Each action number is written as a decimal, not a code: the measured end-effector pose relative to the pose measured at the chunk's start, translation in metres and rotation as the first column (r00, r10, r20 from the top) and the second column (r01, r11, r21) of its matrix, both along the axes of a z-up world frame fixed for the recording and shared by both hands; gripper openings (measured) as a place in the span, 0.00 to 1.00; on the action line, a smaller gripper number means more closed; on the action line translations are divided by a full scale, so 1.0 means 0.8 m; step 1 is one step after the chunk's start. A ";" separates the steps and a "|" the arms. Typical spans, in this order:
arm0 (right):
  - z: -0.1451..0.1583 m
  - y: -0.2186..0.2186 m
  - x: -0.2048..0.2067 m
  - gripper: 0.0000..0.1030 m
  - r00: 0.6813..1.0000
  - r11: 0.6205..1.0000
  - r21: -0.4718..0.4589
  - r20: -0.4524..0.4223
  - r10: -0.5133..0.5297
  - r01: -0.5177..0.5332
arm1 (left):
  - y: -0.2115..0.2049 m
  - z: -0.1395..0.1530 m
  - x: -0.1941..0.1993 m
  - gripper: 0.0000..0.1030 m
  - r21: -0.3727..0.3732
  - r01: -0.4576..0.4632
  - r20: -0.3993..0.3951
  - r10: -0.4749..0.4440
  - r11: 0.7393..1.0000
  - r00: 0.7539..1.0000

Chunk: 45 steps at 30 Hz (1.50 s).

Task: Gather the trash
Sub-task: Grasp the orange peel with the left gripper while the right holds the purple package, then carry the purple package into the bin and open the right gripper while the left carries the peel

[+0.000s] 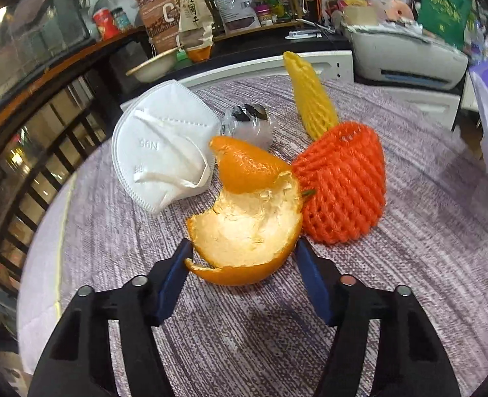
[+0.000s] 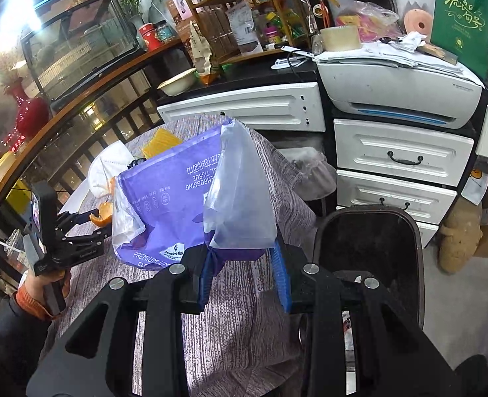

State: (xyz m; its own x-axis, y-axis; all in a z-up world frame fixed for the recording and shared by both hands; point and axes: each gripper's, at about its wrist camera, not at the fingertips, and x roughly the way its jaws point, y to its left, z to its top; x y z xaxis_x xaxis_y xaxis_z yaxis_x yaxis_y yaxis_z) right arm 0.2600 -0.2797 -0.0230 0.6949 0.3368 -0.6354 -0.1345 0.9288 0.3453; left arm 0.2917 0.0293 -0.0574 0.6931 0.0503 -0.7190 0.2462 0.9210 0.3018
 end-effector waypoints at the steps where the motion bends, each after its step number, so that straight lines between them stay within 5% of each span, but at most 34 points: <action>1: -0.001 0.000 0.000 0.31 1.000 1.000 0.001 -0.002 -0.001 0.001 | -0.003 -0.002 -0.003 0.54 0.018 0.002 0.011 -0.002 1.000 1.000; 7: -0.002 -0.003 -0.001 0.31 1.000 1.000 0.001 -0.006 -0.008 0.008 | -0.003 0.003 -0.011 0.30 -0.010 -0.011 0.016 0.011 1.000 1.000; 13: -0.007 -0.014 -0.008 0.31 1.000 1.000 0.018 -0.017 -0.023 0.023 | 0.009 0.012 -0.027 0.08 -0.146 -0.042 0.005 0.043 0.988 0.999; 19: -0.016 -0.029 -0.019 0.31 0.999 0.998 0.041 -0.033 -0.037 0.038 | 0.028 0.026 -0.058 0.07 -0.290 -0.080 0.005 0.085 0.954 0.996; 26: -0.022 -0.041 -0.035 0.31 0.998 0.998 0.037 -0.033 -0.048 0.049 | 0.039 0.044 -0.097 0.07 -0.473 -0.086 -0.014 0.090 0.877 0.996; 45: -0.041 -0.151 -0.109 0.31 0.968 0.965 -0.086 -0.008 -0.250 0.248 | -0.082 0.095 -0.160 0.07 -0.601 0.145 0.089 -0.115 0.786 0.989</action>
State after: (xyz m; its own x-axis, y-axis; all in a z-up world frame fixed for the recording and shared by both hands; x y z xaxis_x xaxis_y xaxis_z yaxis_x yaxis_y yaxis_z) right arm 0.1731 -0.4008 -0.0560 0.7382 0.0998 -0.6672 0.1102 0.9579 0.2652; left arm 0.1636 -0.0362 0.0186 0.6935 -0.4770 -0.5400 0.3773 0.8789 -0.2918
